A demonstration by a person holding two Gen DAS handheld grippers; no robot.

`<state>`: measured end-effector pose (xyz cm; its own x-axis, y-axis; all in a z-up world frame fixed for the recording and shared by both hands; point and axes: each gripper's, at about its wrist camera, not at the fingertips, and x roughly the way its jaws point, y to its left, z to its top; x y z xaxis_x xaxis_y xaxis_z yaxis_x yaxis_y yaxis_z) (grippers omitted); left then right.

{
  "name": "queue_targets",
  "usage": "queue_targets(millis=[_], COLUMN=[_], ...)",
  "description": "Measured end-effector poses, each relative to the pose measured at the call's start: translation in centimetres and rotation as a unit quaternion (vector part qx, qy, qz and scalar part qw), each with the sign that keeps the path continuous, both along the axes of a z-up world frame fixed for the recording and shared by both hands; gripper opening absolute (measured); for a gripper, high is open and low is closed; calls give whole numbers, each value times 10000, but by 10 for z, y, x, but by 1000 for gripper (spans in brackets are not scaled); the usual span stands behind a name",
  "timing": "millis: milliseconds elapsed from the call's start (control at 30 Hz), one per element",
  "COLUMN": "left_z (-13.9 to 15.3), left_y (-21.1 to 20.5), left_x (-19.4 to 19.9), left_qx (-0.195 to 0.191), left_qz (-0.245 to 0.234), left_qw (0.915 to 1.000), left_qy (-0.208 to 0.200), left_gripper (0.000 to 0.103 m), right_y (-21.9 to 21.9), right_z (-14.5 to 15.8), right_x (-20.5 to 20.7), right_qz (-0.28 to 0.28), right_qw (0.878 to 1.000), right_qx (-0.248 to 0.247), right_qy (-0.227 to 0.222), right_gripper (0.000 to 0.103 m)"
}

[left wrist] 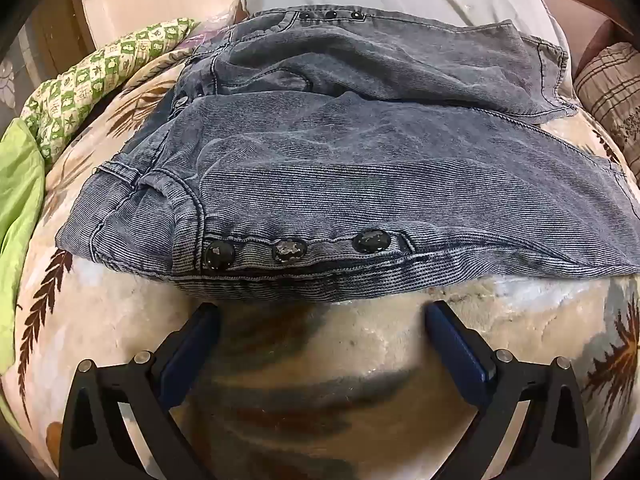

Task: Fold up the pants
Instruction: 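Move both open grippers over the grey jeans, positioning near the leg hems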

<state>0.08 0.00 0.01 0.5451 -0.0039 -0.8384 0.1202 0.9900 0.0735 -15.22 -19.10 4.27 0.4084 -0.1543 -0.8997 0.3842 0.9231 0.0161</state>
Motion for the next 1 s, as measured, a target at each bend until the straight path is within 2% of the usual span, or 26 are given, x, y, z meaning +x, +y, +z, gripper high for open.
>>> queue_targets(millis=[400,633,767,833,867,900,933,967,1000], left_z=[0,3,8,13,18,24,32,42,51], left_y=[-1,-9,0,2,3,5,8,13,17], left_x=[0,-18,-23,-25,-25,-28,-34,-41,-49], left_qx=[2,306,-70,-213,-261,-353,-462,-614,-773], left_qz=[4,63,-53,-122,-149,-143,-75,38,116], left_qw=[10000,9993,9997,9984,9978,9976,9976,9974,9967], left_qy=[-21,-193,229,510,587,585,503,375,217], left_gripper=[103,103,103,102,98,88,82,78,80], right_y=[3,-5,-18,-29,-31,-34,-38,-42,-44], right_z=[7,7,13,11,12,12,11,11,11], right_x=[-6,-2,-10,-8,-6,-5,-5,-4,-4], right_qz=[16,-183,-488,-264,-238,-196,-170,-197,-168], right_qw=[10000,9996,9944,9848,9822,9774,9720,9629,9536], right_qx=[-6,-60,482,1349,1521,1755,1989,2357,2660], right_qy=[-63,-210,-798,-1065,-1081,-1167,-1238,-1298,-1398], right_gripper=[103,103,103,103,103,103,103,103,103])
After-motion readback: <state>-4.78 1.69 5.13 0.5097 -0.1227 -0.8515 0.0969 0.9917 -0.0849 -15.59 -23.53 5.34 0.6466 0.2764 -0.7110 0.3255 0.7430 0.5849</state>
